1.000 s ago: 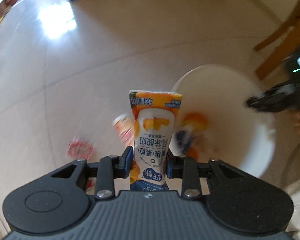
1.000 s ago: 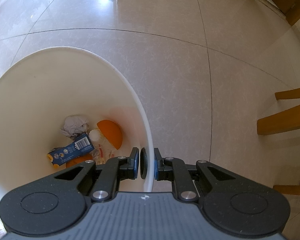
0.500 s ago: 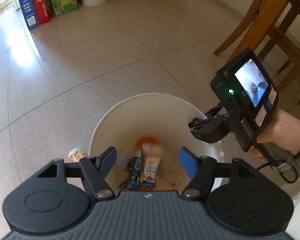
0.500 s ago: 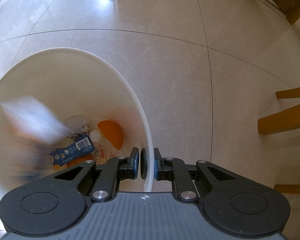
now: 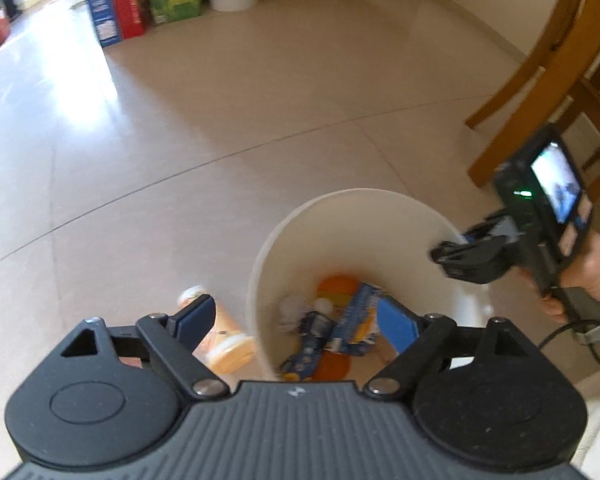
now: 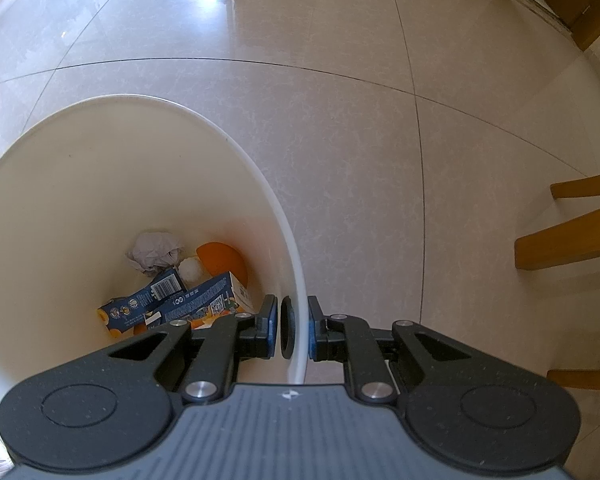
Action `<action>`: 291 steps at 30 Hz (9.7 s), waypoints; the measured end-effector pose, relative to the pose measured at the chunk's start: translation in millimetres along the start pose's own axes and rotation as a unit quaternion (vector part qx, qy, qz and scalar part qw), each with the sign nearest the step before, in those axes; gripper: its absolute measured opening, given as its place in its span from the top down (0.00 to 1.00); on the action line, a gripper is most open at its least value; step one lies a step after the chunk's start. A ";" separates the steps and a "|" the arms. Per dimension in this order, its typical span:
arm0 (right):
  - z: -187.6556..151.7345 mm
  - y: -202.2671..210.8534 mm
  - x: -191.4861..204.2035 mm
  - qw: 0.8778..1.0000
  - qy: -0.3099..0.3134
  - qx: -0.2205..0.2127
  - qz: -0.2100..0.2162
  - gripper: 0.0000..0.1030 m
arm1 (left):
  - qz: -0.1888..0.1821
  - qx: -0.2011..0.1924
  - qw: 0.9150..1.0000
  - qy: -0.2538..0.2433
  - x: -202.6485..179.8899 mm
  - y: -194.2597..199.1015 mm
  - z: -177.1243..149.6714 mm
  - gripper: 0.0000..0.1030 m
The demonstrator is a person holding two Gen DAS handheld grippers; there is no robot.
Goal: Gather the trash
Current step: 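Move the left tool to the red can and grasp it, then carry the red can over the bin and open the left tool, then move the left tool to the white tissue and grasp it, then carry the tissue over the bin and open the left tool, then move the left tool to the red snack packet and grasp it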
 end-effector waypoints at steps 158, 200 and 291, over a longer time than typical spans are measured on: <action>-5.9 -14.6 15.7 0.999 0.019 0.010 -0.029 0.80 | 0.105 0.040 0.928 0.354 301.0 -102.4 -190.5 0.27; -2.3 -14.2 11.2 0.999 -0.004 0.031 -0.019 0.84 | 0.154 0.057 0.908 0.386 325.3 -114.0 -210.6 0.78; 1.3 -6.4 -2.1 0.997 -0.054 0.040 0.022 0.87 | 0.133 -0.004 0.854 0.504 354.8 -194.0 -150.3 0.08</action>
Point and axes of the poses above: each gripper's, at about its wrist camera, not at the fingertips, and y roughly against the way its jaws point, x to its left, z to its top, the point moved 7 cm from there along -y, roughly the way its jaws point, and after that the axes turned 10 degrees about -z, right-handed, at the moved point
